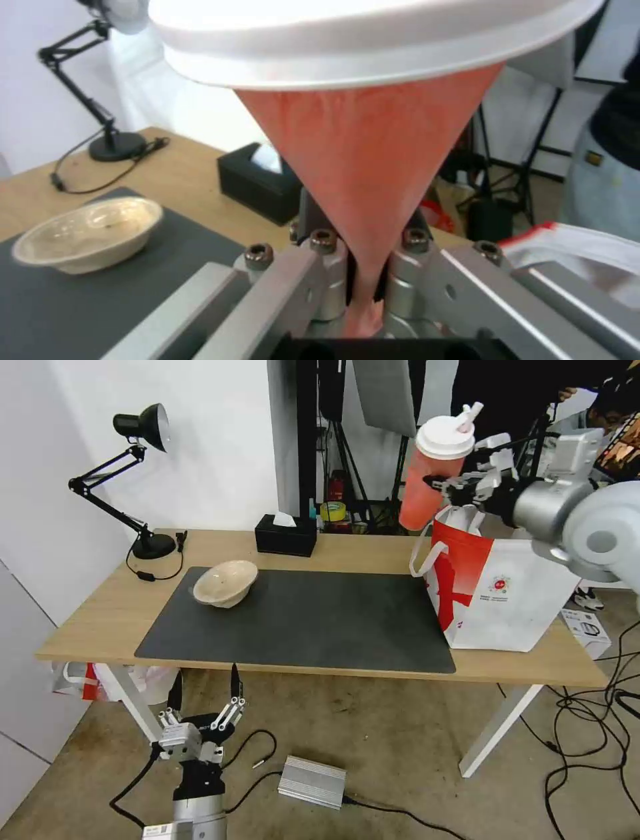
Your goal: Pick up the trash from the table and place it into the takeout bag.
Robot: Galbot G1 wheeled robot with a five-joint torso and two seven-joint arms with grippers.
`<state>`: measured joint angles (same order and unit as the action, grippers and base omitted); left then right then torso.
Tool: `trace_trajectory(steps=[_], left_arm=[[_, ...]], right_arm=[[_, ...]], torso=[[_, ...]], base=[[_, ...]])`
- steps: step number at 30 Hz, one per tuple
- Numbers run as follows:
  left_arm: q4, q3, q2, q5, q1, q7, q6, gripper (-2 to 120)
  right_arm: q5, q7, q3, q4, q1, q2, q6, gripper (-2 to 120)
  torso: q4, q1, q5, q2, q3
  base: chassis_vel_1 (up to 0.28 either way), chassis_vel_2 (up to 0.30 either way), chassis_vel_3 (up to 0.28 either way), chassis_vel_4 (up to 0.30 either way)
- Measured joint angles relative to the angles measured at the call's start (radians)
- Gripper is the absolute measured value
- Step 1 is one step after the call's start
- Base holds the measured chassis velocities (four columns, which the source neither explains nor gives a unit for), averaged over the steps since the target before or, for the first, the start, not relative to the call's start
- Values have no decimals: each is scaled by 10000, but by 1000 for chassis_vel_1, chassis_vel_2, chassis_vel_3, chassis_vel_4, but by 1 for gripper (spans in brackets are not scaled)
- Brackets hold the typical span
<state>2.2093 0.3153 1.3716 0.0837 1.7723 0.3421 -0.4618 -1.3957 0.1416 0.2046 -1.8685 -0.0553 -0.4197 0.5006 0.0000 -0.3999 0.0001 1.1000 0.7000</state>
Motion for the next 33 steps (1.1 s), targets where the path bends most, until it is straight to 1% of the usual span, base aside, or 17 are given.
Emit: trace_trajectory(steps=[3,7,11,14,22,29,33], left_arm=[[0,-12,-28,17,-13,0,0,100],[11,-26,-84,34,-22,0,1,100],[18,-26,-108,46,-26,0,2,100],[45,-48,-142,60,-34,0,6,100],[44,-57,-174,77,-51,2,11,100],[35,-44,-202,109,-66,3,11,100],[29,-26,-238,177,-61,3,11,100]], right_arm=[[0,-53,-273,120,-215,168,-12,3],[6,-135,-892,322,-705,424,-29,3],[2,-182,-1142,411,-888,537,-37,3],[18,-223,-1615,625,-1255,741,-79,3],[70,-366,-1767,1033,-1321,853,-173,3],[222,-451,-1805,1477,-1347,805,-267,3],[555,-519,-1772,2327,-1340,488,-320,3]], torso=[[0,0,-1,0,0],[0,-1,0,0,0],[-1,0,0,0,0],[0,-1,0,0,0],[0,-2,-1,0,0],[0,-2,-1,0,0],[0,-2,-1,0,0]], base=[[0,0,0,0],[0,0,0,0],[0,0,0,0],[0,0,0,0],[0,0,0,0],[0,0,0,0],[0,0,0,0]])
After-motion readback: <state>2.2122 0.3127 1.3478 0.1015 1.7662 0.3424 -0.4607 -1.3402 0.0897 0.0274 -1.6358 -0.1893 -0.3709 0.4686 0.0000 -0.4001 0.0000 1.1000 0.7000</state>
